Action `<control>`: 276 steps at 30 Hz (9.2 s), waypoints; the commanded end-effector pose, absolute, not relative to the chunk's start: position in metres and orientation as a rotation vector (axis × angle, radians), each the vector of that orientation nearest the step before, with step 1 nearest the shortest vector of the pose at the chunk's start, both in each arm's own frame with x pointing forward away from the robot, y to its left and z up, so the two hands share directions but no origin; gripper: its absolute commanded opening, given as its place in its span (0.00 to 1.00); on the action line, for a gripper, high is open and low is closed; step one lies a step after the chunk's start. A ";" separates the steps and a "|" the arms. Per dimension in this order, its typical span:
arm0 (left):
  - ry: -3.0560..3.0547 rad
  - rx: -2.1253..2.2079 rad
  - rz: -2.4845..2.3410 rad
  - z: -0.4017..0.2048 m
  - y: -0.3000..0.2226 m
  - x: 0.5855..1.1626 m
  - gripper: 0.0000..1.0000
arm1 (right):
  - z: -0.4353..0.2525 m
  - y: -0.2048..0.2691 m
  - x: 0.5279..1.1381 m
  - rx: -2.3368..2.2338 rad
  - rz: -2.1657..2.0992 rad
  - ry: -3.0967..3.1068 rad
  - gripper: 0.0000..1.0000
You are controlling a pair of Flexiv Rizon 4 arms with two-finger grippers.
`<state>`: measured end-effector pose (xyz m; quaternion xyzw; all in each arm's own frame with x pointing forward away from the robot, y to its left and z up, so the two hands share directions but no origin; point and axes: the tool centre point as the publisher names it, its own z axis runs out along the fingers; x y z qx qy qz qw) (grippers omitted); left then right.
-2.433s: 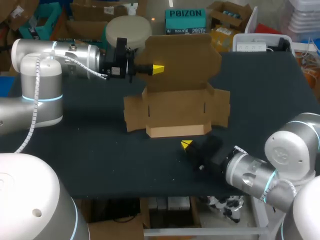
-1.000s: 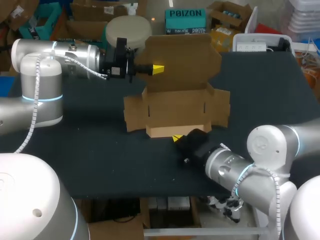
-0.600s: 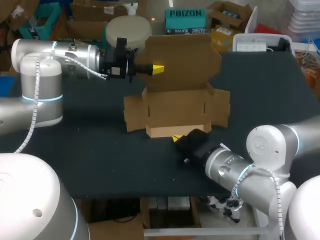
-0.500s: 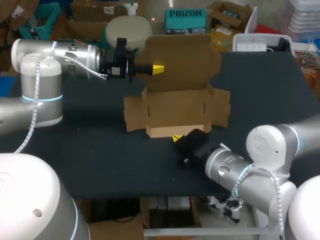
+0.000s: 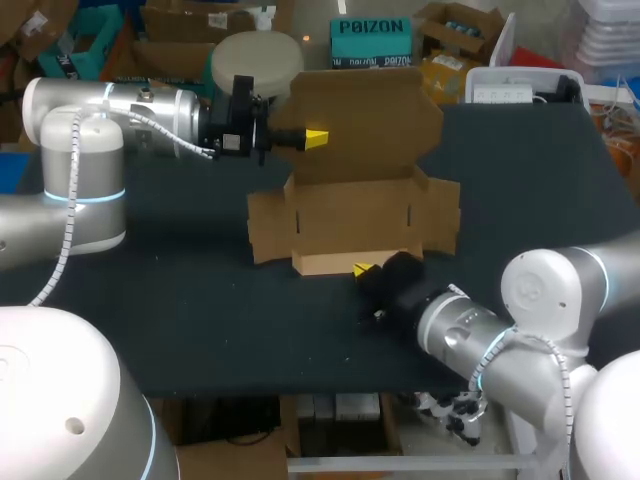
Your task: Assemble the packaging by folding the flat box into shape, placing the metal phone stand inside, and closing the box properly
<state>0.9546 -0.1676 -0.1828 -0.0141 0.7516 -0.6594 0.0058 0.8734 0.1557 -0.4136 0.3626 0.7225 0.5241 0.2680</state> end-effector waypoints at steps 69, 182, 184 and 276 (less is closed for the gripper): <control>2.354 -0.042 -2.065 -0.184 -0.166 0.954 0.00 | -0.436 0.154 0.890 1.126 1.367 1.959 0.00; 2.469 -0.245 -2.136 -0.232 -0.168 0.883 0.00 | -0.436 0.154 0.890 1.126 1.367 1.959 0.00; 2.469 -0.245 -2.136 -0.232 -0.168 0.883 0.00 | -0.436 0.154 0.890 1.126 1.367 1.959 0.00; 2.469 -0.245 -2.136 -0.232 -0.168 0.883 0.00 | -0.369 -0.044 0.816 0.542 1.452 2.258 0.50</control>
